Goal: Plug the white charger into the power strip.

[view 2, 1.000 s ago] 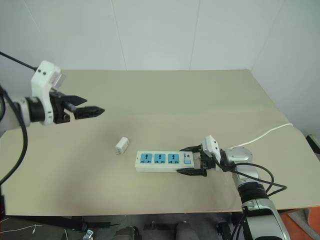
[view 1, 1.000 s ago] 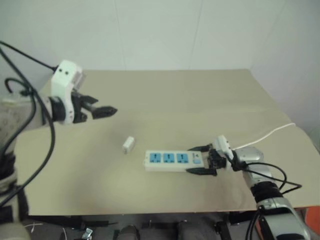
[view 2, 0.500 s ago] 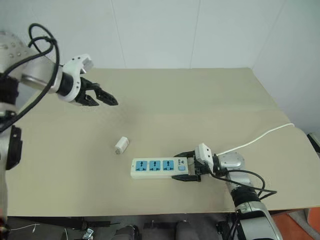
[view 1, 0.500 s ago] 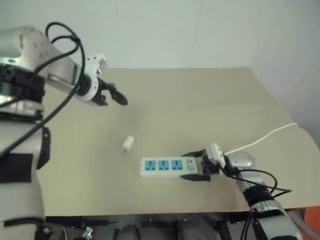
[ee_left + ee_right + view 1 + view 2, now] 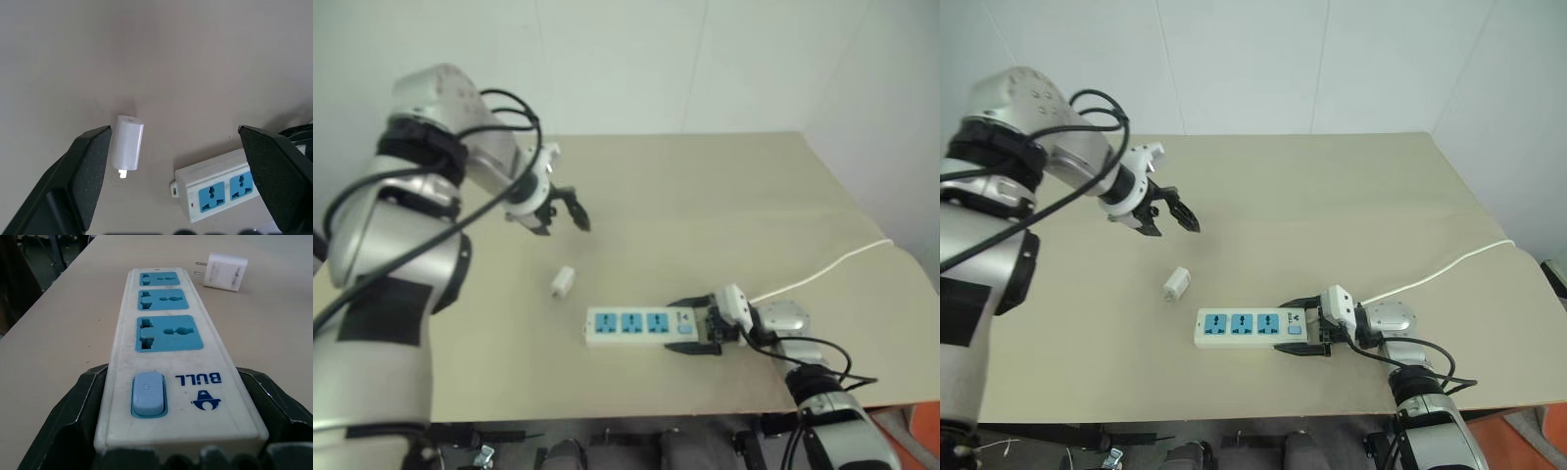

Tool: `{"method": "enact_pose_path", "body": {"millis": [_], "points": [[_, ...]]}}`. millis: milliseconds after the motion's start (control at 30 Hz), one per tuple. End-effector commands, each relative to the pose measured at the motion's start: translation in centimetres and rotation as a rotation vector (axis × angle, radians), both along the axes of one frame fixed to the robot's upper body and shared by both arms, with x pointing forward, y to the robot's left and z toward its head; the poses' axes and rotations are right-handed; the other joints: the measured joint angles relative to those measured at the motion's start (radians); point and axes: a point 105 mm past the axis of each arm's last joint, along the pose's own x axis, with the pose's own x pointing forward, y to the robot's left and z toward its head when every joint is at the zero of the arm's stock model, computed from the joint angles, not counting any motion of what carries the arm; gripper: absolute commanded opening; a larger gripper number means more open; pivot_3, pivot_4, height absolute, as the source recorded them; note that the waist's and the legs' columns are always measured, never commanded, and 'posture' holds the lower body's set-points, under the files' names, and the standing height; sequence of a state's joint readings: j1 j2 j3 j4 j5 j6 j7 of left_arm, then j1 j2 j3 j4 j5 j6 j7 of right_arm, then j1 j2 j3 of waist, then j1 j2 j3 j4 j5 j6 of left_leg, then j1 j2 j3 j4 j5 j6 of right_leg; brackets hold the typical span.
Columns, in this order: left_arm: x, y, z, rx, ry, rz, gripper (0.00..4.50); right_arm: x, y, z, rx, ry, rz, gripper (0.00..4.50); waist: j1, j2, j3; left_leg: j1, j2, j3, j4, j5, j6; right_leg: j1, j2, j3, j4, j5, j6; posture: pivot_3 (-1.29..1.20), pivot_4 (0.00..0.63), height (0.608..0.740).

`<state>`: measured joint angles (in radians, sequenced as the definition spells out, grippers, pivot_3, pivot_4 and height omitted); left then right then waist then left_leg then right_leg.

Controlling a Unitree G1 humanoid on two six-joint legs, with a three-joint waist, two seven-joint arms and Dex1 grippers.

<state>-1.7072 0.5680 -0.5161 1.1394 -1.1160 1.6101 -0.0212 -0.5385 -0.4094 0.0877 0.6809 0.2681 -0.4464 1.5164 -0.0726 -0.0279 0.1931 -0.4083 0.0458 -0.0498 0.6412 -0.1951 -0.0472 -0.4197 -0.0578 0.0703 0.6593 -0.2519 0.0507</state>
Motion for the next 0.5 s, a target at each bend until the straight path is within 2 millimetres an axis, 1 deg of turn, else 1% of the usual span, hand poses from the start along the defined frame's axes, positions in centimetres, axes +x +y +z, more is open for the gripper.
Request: {"method": "enact_pose_path", "body": {"millis": [33,333,400,500], "points": [[0.1,-0.3,0.5,0.011,-0.010,0.005,4.50,-0.5,0.5,-0.9,-0.006,0.028,0.004,3.49,-0.002,0.000,0.000,0.000,0.000,0.000,0.000,0.000,0.000,0.000,0.000,0.000,0.001,0.000,0.000,0.00,0.150,0.740],[0.3,1.9,-3.1,0.157,0.061,0.075,4.50,-1.0,0.4,-1.1,0.010,0.037,-0.034,3.49,0.000,0.000,0.000,0.001,0.000,0.000,0.000,0.000,-0.001,0.000,0.000,0.000,0.001,0.000,0.000,0.00,0.150,0.740],[0.2,2.0,-3.8,0.157,0.076,0.070,4.50,-1.1,0.4,-1.2,0.015,0.039,-0.042,3.49,0.001,0.000,0.000,0.001,0.000,0.000,0.000,0.001,-0.001,0.000,0.000,0.000,0.001,0.000,0.000,0.00,0.150,0.740],[0.3,1.9,-4.1,0.152,0.080,0.062,4.50,-1.3,0.5,-1.2,0.021,0.040,-0.050,3.49,0.003,0.000,0.000,0.000,0.000,0.000,0.000,0.001,-0.001,0.000,0.000,0.000,0.001,0.000,0.000,0.00,0.150,0.740]]}}
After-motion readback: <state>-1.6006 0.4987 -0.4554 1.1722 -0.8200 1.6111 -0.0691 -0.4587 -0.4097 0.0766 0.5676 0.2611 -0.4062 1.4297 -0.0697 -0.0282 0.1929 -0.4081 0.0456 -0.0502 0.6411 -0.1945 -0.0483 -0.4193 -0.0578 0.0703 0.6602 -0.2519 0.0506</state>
